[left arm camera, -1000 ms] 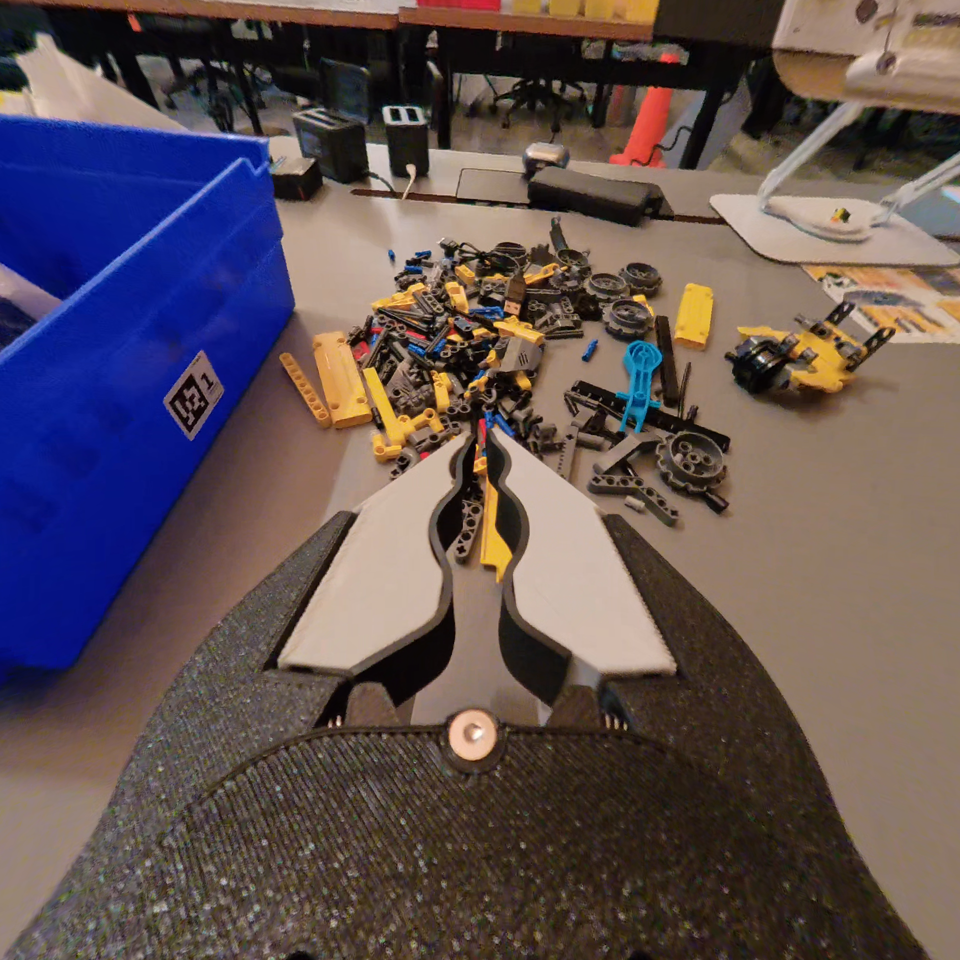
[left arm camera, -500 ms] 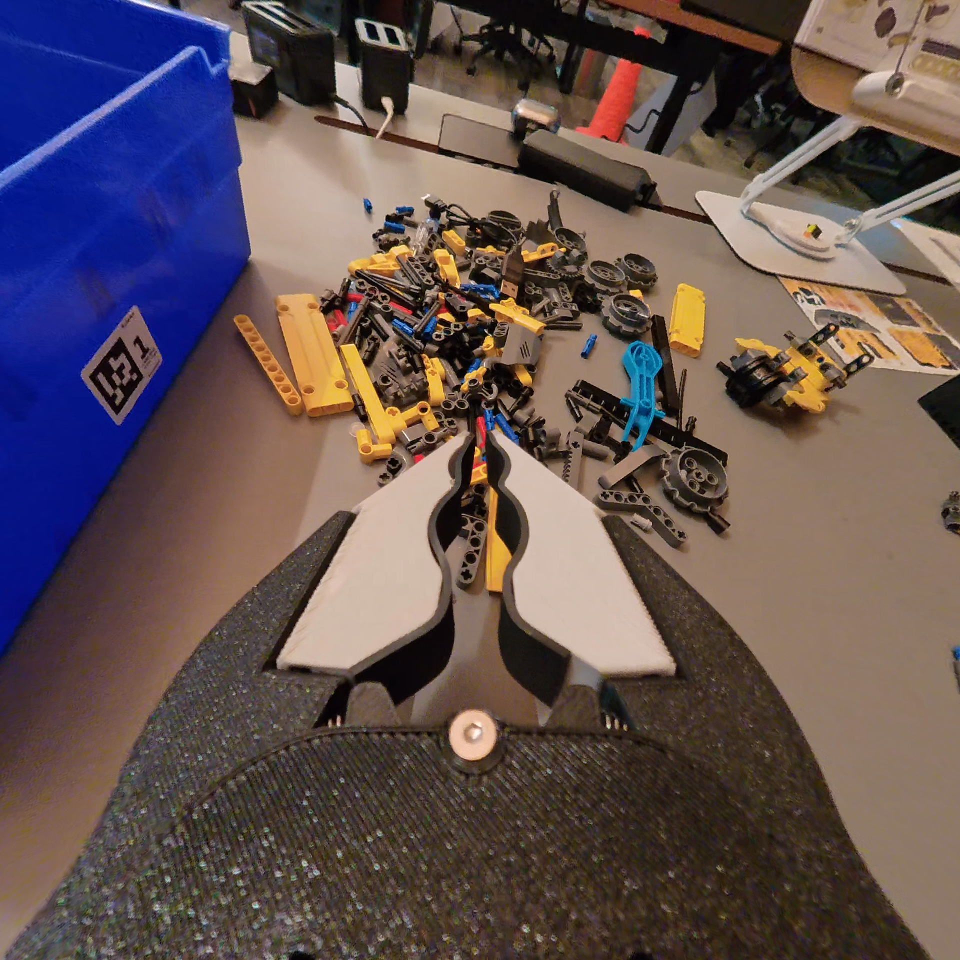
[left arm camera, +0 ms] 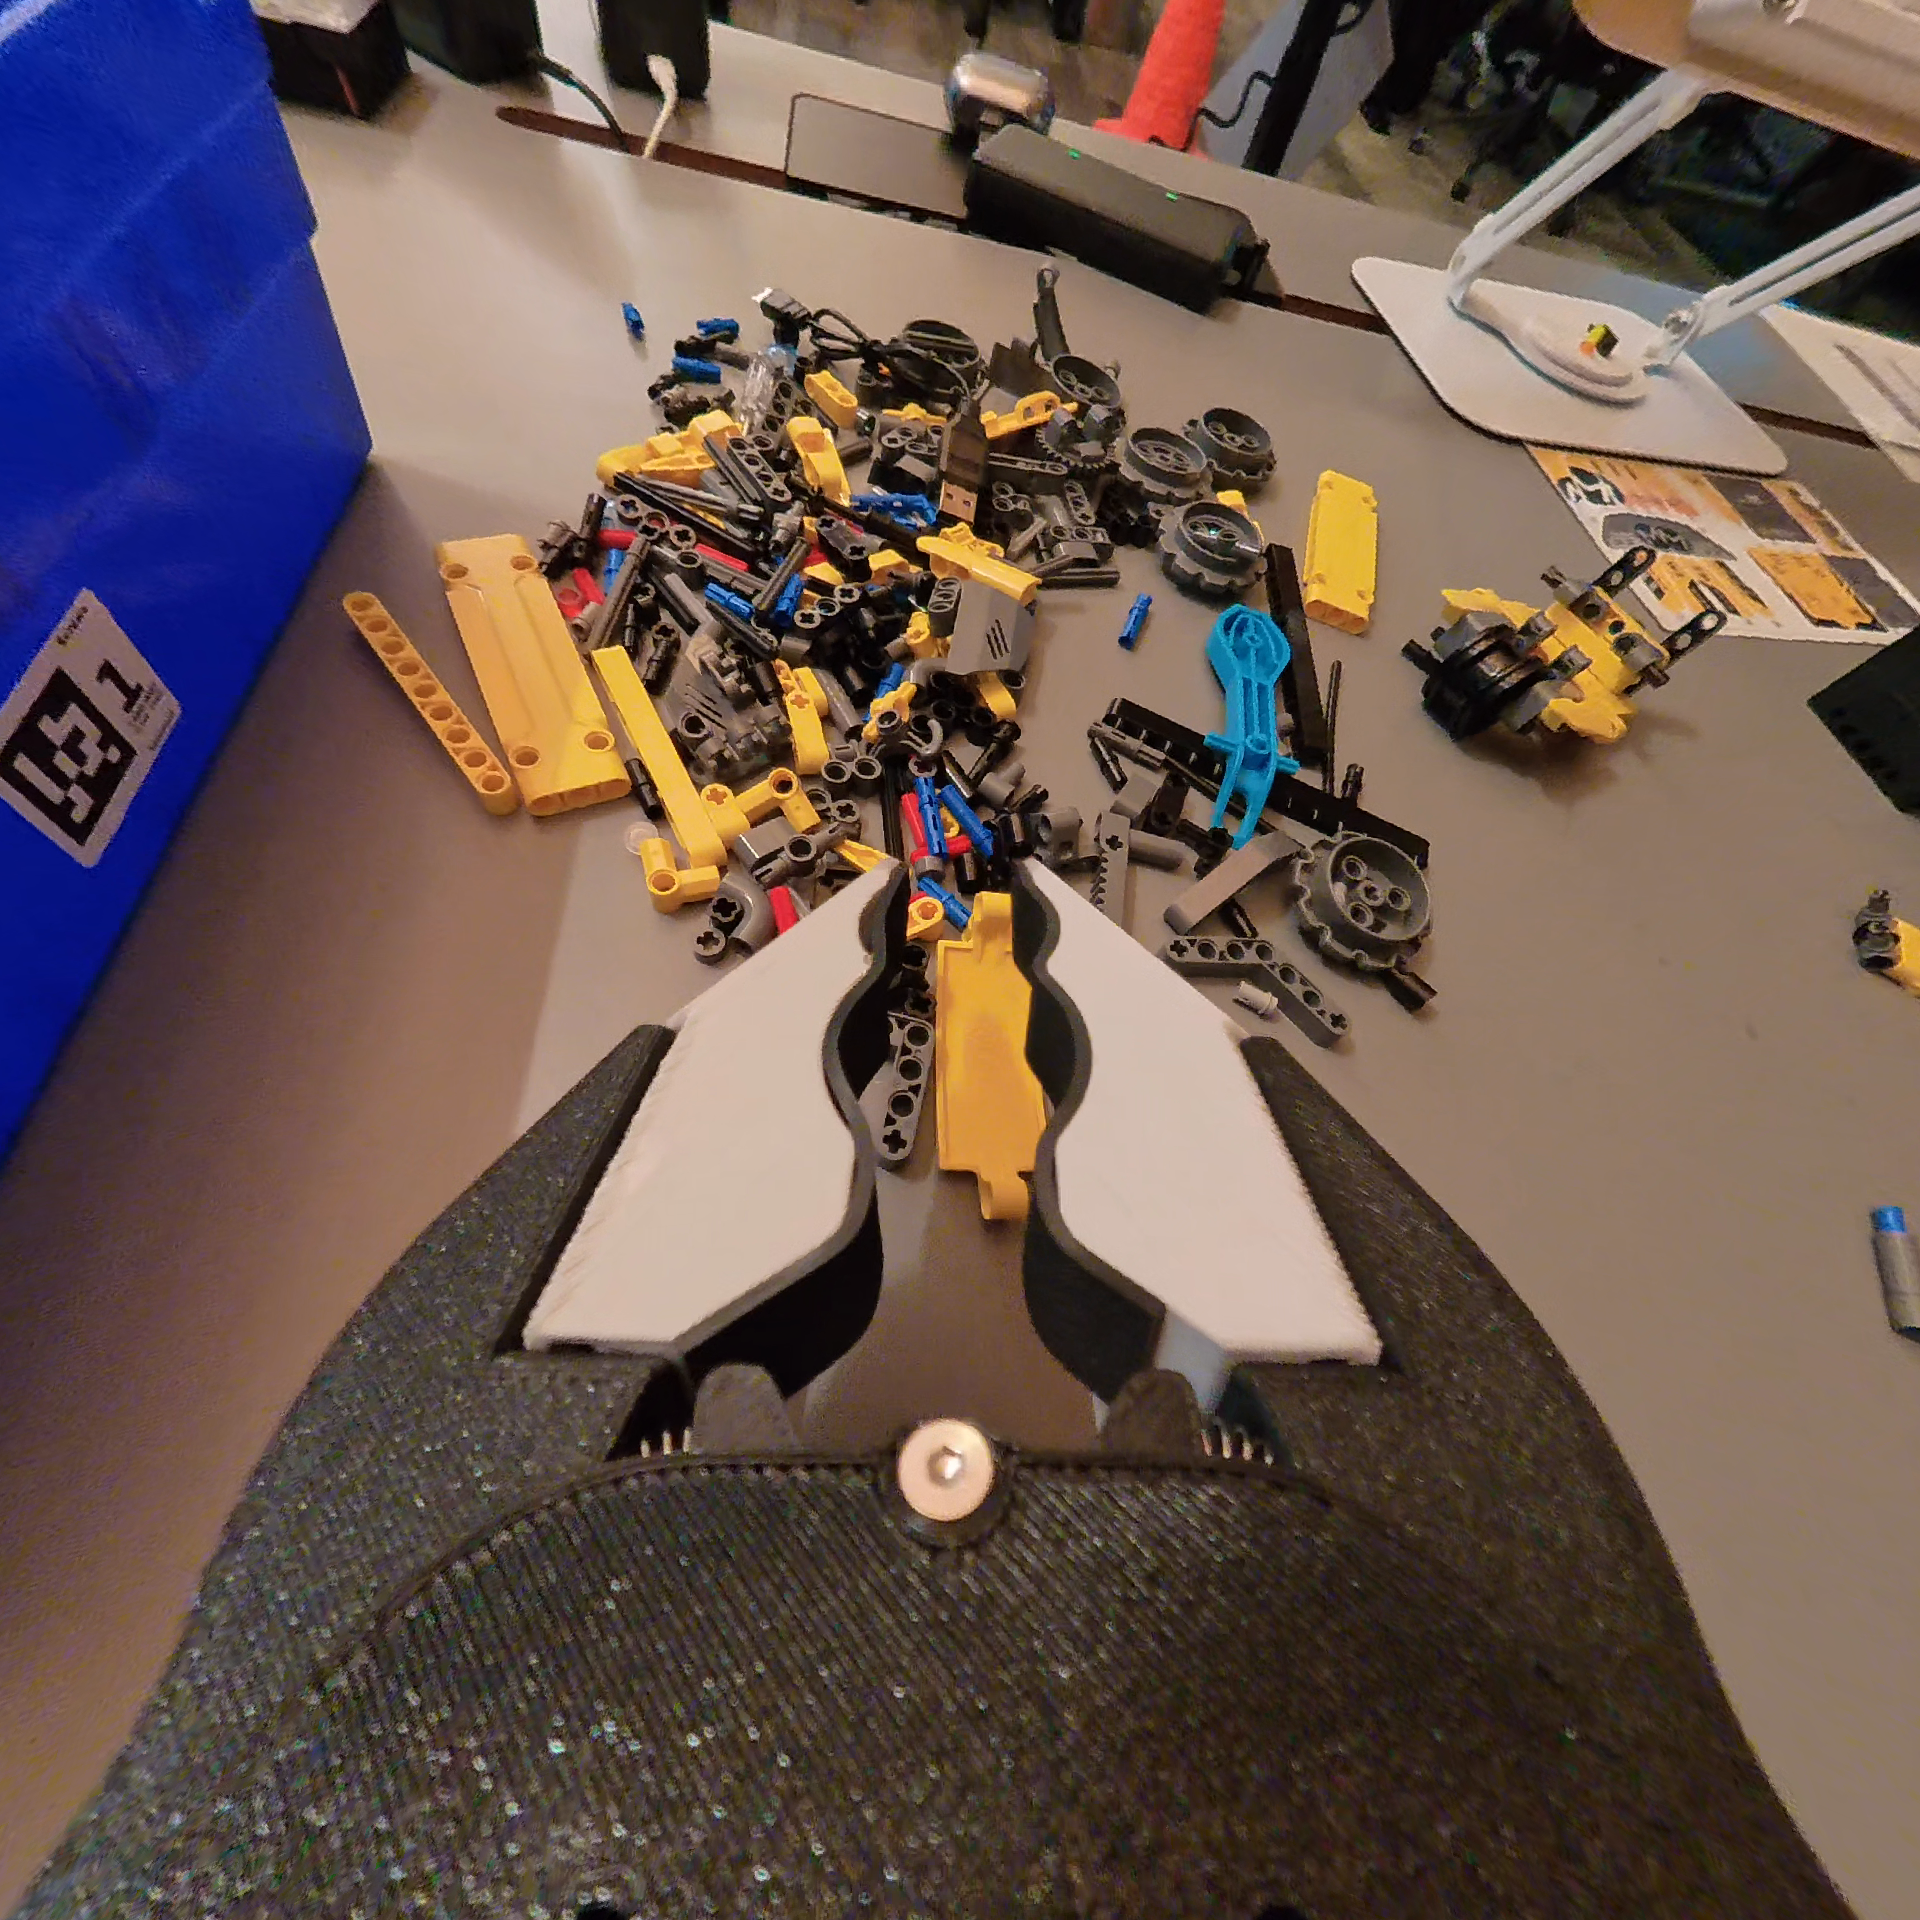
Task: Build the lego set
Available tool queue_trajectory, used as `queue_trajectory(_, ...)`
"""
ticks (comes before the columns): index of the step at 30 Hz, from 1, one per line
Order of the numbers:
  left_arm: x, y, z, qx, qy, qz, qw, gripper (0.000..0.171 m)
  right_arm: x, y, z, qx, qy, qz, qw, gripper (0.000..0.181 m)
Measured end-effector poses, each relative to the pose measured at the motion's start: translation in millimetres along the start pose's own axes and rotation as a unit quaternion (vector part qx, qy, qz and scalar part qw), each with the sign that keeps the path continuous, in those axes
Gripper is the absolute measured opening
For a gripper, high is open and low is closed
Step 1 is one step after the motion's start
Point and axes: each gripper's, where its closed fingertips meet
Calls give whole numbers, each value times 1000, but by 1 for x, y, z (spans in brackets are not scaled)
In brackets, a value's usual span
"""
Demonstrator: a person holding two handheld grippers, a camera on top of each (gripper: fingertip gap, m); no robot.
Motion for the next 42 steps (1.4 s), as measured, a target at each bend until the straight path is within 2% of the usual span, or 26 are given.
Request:
queue_trajectory(8,0,0,-4,-10,-28,0,1000,16,2,0,-3,3,-3,3,1000,34)
queue_trajectory(14,-8,2,-12,-23,-78,-26,996,11,4,0,-6,6,-4,8,1000,34)
queue_trajectory(18,-4,-1,-17,-32,-109,-13,993,11,6,0,-12,12,-12,10,1000,33)
queue_trajectory(21,-15,3,-23,-28,-124,-52,990,8,8,1,-15,16,-11,13,1000,33)
queue_trajectory(24,-20,6,-16,-45,-104,-68,991,7,9,1,-19,20,-17,14,1000,33)
queue_trajectory(28,-16,2,-14,-43,-99,-53,993,8,11,1,-22,23,-22,15,999,34)
queue_trajectory(42,-4,-9,-24,-59,-169,-11,984,10,11,1,-22,19,-24,15,999,33)
Point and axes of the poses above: each gripper's, where its closed fingertips meet, y back along the fingers, x out of its underside, z = x × y across the jaws, and after that the axes turned 4 degrees about -y, right-handed
